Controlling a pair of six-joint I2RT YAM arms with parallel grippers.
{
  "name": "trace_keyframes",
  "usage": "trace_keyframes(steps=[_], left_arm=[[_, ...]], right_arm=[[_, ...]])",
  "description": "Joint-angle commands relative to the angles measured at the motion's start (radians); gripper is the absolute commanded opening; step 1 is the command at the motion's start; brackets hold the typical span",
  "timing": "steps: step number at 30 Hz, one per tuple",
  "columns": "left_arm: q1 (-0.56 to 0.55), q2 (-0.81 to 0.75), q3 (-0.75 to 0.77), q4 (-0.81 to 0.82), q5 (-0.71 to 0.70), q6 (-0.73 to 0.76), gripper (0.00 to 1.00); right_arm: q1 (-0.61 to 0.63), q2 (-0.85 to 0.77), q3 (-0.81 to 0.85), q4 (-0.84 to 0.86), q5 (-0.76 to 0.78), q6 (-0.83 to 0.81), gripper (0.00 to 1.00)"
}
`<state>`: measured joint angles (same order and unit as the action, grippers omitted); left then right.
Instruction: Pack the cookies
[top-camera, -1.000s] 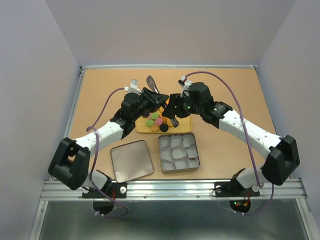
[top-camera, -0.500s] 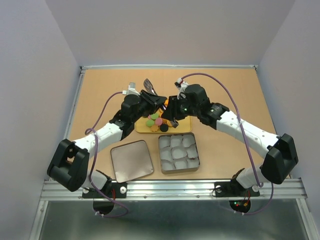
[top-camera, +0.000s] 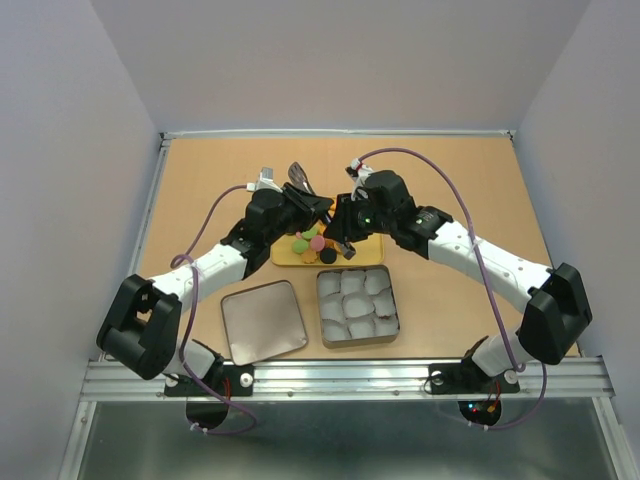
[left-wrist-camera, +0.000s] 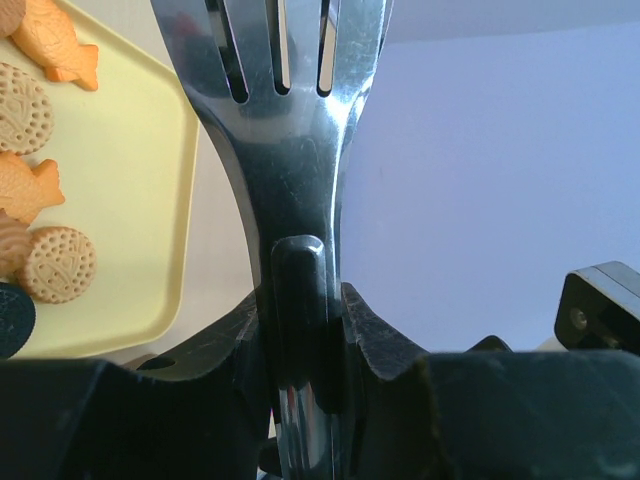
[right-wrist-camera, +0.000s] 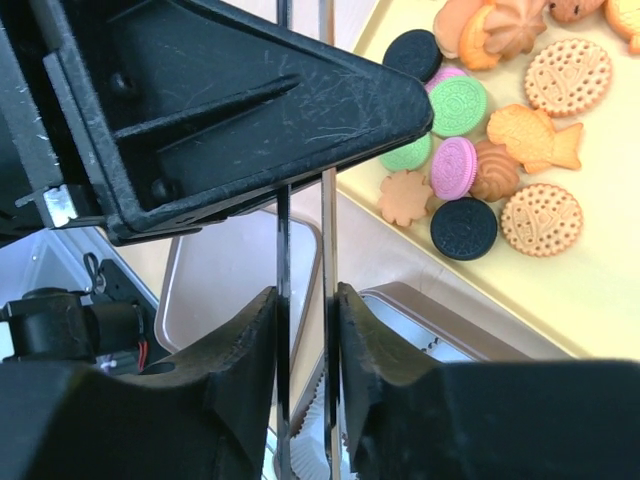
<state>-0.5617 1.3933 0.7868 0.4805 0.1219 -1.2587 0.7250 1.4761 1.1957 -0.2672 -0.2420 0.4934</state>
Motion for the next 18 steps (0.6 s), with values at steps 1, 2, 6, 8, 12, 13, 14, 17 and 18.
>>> trace_keyframes(steps=[1, 2, 6, 8, 12, 13, 14, 17, 18], left_arm=[[-0.003, -0.005, 0.057, 0.000, -0.007, 0.035, 0.09], [-0.004, -0.005, 0.060, -0.003, -0.005, 0.035, 0.11], [-0.003, -0.008, 0.060, -0.005, -0.007, 0.044, 0.23], [-0.004, -0.010, 0.060, -0.008, -0.007, 0.047, 0.27], [-0.003, -0.010, 0.066, -0.010, 0.004, 0.062, 0.48], [-0.004, -0.011, 0.068, -0.010, 0.016, 0.070, 0.50], [-0.003, -0.014, 0.068, -0.010, 0.021, 0.084, 0.55], [-0.003, -0.042, 0.048, -0.017, 0.033, 0.096, 0.67], [-0.001, -0.054, 0.034, -0.019, 0.035, 0.102, 0.70]], right_arm=[[0.010, -0.013, -0.015, 0.054, 0.023, -0.007, 0.33], [0.010, -0.014, -0.016, 0.054, 0.027, -0.007, 0.31], [0.010, -0.010, -0.018, 0.054, 0.030, -0.010, 0.24], [0.011, -0.005, -0.016, 0.054, 0.029, -0.010, 0.24], [0.010, -0.002, -0.016, 0.052, 0.055, -0.003, 0.22], [0.010, -0.005, -0.015, 0.054, 0.069, -0.001, 0.21], [0.010, -0.007, -0.012, 0.052, 0.091, 0.004, 0.21], [0.010, -0.004, 0.001, 0.042, 0.122, -0.003, 0.21], [0.010, 0.000, 0.013, 0.031, 0.128, -0.004, 0.21]])
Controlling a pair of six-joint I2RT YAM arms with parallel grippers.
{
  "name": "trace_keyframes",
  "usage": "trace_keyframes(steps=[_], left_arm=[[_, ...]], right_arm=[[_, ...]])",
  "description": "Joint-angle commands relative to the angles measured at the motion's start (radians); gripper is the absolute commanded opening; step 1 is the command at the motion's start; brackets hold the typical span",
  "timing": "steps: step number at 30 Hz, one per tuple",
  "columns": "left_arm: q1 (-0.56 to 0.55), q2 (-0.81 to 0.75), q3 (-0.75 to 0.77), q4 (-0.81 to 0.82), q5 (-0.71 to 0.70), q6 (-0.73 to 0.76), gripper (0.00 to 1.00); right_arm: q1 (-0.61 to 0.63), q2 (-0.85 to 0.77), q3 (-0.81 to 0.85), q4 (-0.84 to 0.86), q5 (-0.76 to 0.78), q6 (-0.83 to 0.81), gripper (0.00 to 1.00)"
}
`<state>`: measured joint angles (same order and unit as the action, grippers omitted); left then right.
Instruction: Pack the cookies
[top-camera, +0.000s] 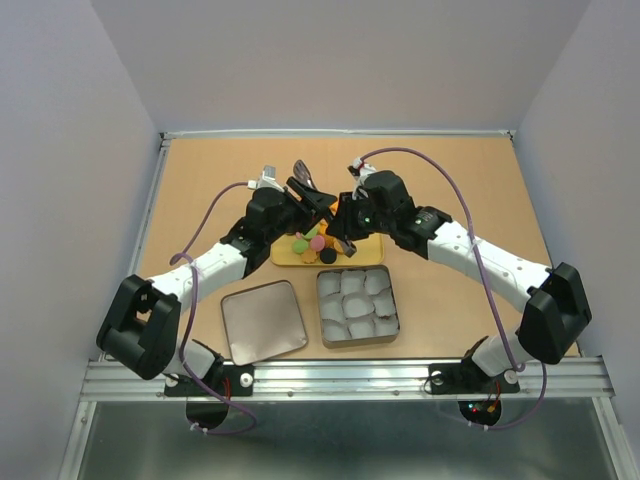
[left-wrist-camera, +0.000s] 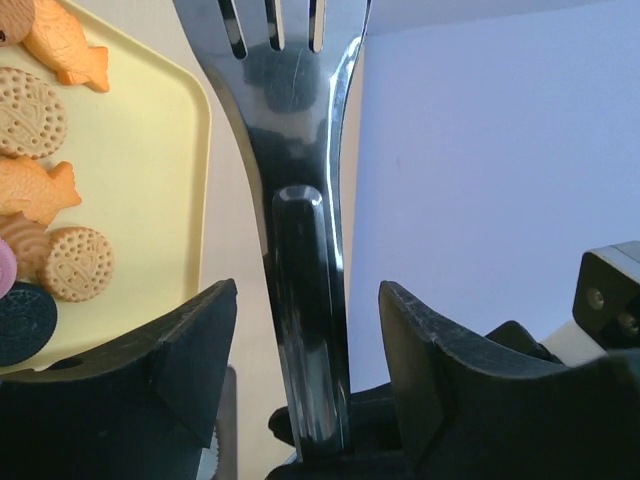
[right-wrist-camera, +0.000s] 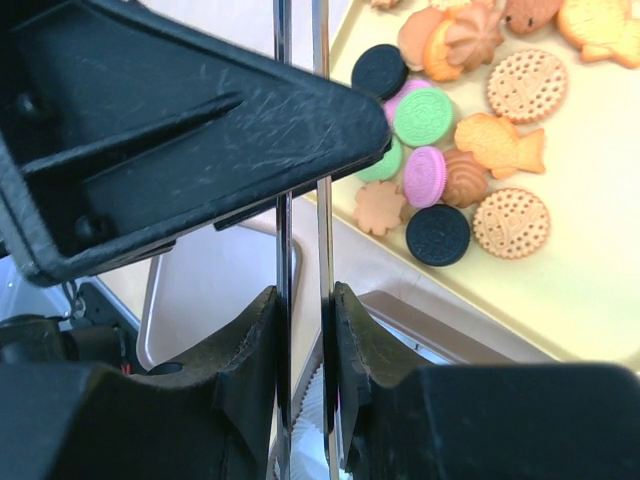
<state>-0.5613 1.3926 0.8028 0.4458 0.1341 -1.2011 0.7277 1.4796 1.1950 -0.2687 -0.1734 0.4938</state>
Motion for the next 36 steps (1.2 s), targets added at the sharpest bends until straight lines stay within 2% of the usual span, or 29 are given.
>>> trace_keyframes(steps=[1, 6, 11, 12, 15, 18, 22, 25, 36], left_arm=[[0.000, -0.079, 0.010, 0.004, 0.030, 0.054, 0.73], [0.003, -0.205, -0.045, -0.168, -0.007, 0.133, 0.77], [0.035, -0.453, -0.120, -0.378, -0.120, 0.190, 0.78], [0.061, -0.534, -0.138, -0.444, -0.176, 0.199, 0.80], [0.115, -0.648, -0.151, -0.594, -0.279, 0.259, 0.86], [0.168, -0.757, -0.139, -0.691, -0.347, 0.337, 0.93], [0.207, -0.782, -0.105, -0.740, -0.386, 0.402, 0.96], [0.212, -0.771, -0.093, -0.736, -0.386, 0.419, 0.97], [0.215, -0.725, -0.126, -0.690, -0.329, 0.417, 0.95]], right_arm=[[0.007, 0.001, 0.020, 0.025, 0.070, -0.004, 0.21], [0.007, 0.022, 0.044, -0.020, 0.133, -0.003, 0.21], [0.009, 0.053, 0.063, -0.072, 0.169, -0.001, 0.24], [0.007, 0.062, 0.064, -0.088, 0.193, -0.001, 0.24], [0.007, 0.076, 0.058, -0.105, 0.180, -0.008, 0.28], [0.018, 0.096, 0.061, -0.131, 0.178, -0.018, 0.36], [0.035, 0.103, 0.064, -0.165, 0.213, -0.023, 0.46], [0.041, 0.107, 0.063, -0.172, 0.222, -0.017, 0.51], [0.042, 0.136, 0.090, -0.179, 0.273, 0.025, 0.52]])
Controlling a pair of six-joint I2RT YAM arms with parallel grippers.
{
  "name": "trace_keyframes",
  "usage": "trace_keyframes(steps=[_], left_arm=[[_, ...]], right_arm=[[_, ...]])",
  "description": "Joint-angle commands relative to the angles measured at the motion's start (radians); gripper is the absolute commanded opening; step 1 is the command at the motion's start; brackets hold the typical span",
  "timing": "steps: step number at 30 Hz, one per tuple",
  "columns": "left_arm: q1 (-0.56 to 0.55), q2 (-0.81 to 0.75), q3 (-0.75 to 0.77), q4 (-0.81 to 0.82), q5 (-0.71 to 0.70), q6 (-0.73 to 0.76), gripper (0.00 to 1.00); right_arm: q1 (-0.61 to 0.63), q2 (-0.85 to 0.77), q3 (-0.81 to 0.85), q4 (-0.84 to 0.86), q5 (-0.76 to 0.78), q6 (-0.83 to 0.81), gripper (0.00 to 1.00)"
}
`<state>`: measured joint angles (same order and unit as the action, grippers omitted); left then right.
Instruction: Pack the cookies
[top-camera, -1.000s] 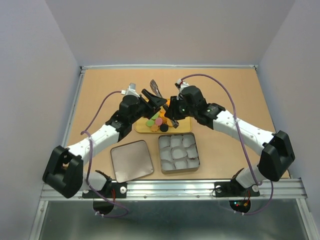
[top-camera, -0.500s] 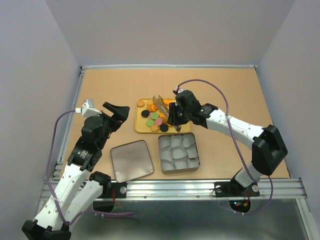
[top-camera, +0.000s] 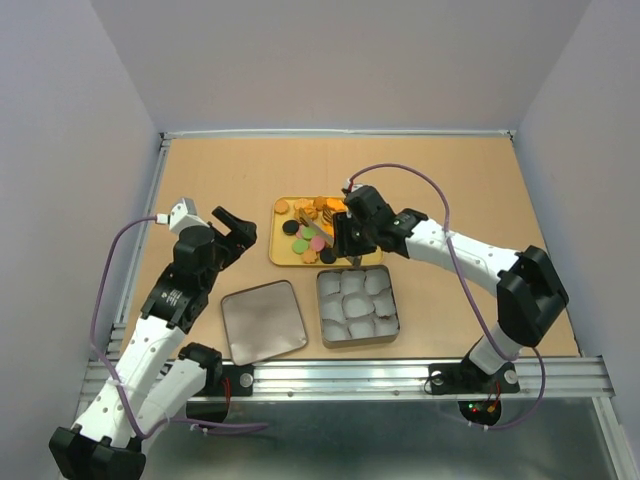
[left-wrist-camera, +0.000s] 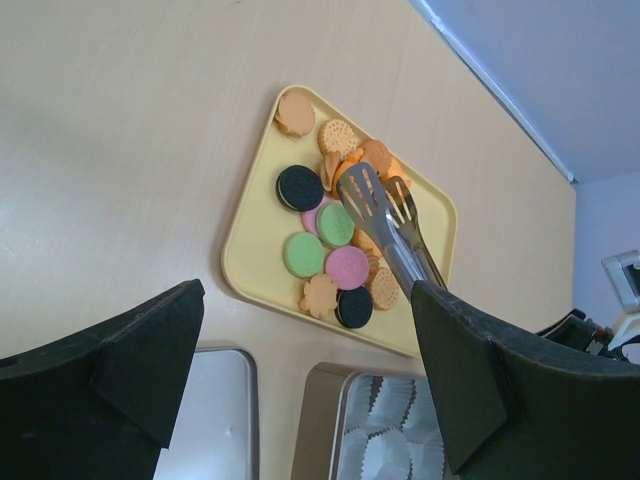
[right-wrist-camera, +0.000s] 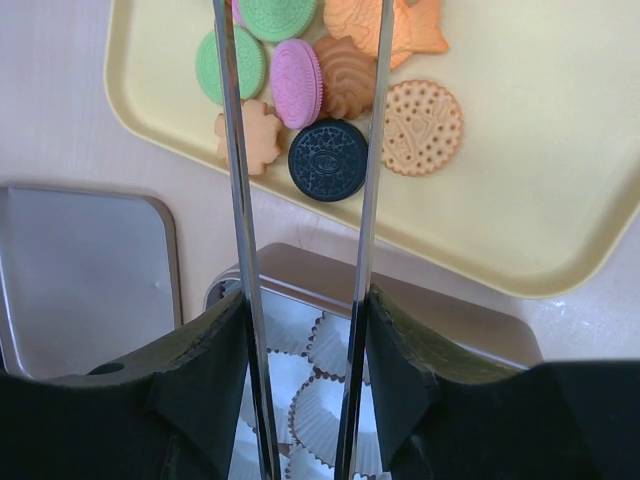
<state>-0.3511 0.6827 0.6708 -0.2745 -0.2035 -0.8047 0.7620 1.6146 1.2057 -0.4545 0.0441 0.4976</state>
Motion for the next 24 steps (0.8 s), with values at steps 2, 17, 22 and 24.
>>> trace_keyframes(steps=[2, 17, 22, 24], left_arm=[[0.004, -0.026, -0.003, 0.031, 0.007, 0.021, 0.95], [0.004, -0.038, -0.022, 0.024, -0.002, 0.042, 0.94], [0.004, -0.037, -0.027, 0.023, 0.003, 0.042, 0.94], [0.004, -0.035, -0.022, 0.023, 0.007, 0.045, 0.93]], right_arm=[[0.008, 0.010, 0.094, 0.007, 0.062, 0.022, 0.51], [0.010, 0.084, 0.140, 0.000, 0.045, 0.038, 0.42], [0.008, 0.073, 0.101, 0.000, 0.050, 0.053, 0.35], [0.010, 0.062, 0.085, 0.000, 0.048, 0.058, 0.28]])
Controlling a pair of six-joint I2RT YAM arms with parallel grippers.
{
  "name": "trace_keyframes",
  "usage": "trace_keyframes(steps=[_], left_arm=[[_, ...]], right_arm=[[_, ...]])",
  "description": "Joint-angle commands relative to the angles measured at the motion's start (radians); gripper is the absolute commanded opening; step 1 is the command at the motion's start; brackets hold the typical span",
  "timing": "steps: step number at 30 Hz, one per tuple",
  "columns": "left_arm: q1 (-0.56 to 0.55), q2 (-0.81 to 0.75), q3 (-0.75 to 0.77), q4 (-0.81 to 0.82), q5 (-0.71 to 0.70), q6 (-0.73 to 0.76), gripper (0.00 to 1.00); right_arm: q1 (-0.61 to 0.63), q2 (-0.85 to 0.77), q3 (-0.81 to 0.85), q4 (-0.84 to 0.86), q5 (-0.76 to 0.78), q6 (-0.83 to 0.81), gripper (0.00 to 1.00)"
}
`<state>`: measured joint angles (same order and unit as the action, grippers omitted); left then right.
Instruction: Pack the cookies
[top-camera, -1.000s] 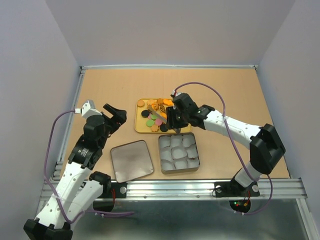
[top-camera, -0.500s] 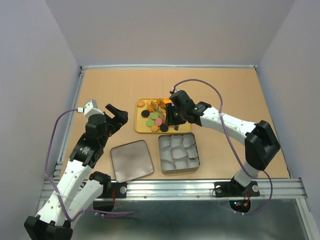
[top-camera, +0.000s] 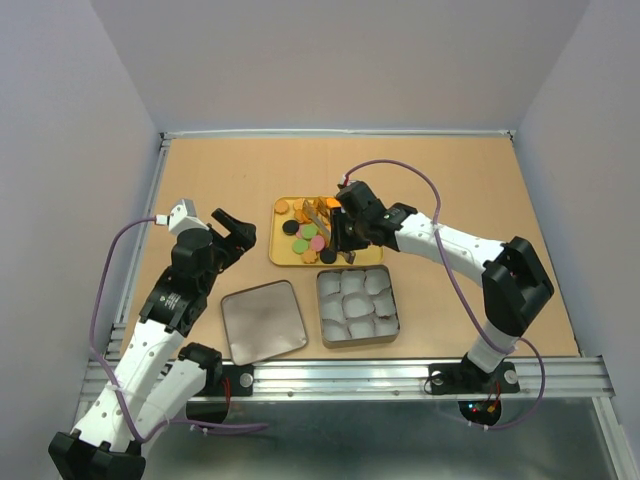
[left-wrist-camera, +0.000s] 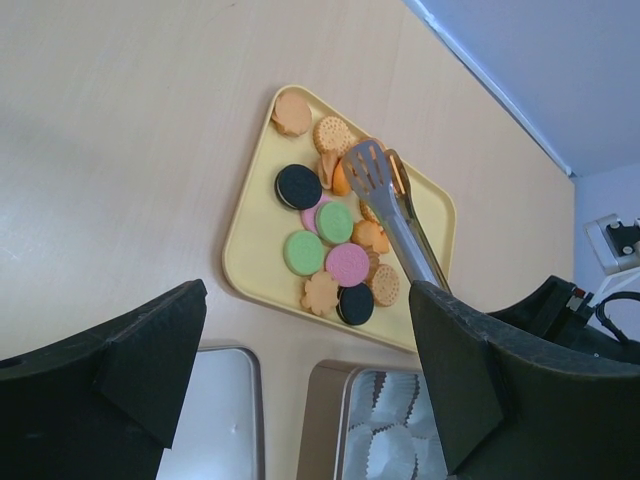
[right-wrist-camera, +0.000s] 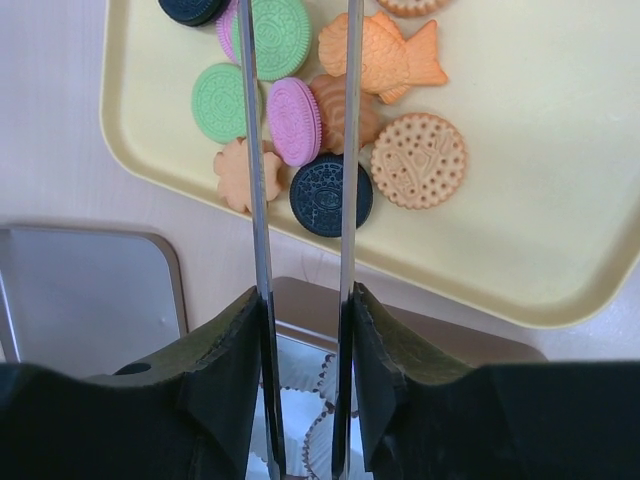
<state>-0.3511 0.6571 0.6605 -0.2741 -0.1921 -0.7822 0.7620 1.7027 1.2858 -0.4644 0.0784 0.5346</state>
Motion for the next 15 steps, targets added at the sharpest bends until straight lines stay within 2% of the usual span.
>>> trace_keyframes(steps=[1, 7, 15], left_arm=[[0.004, -0.008, -0.010, 0.019, 0.000, 0.026, 0.93], [0.004, 0.006, 0.017, 0.009, 0.010, 0.041, 0.92], [0.004, 0.029, 0.030, 0.019, 0.023, 0.035, 0.91]], right_arm=[[0.008, -0.035, 0.000, 0.010, 0.015, 0.022, 0.26], [0.008, -0.101, 0.004, 0.009, -0.008, 0.034, 0.18], [0.008, -0.179, 0.041, -0.026, -0.040, 0.030, 0.20]])
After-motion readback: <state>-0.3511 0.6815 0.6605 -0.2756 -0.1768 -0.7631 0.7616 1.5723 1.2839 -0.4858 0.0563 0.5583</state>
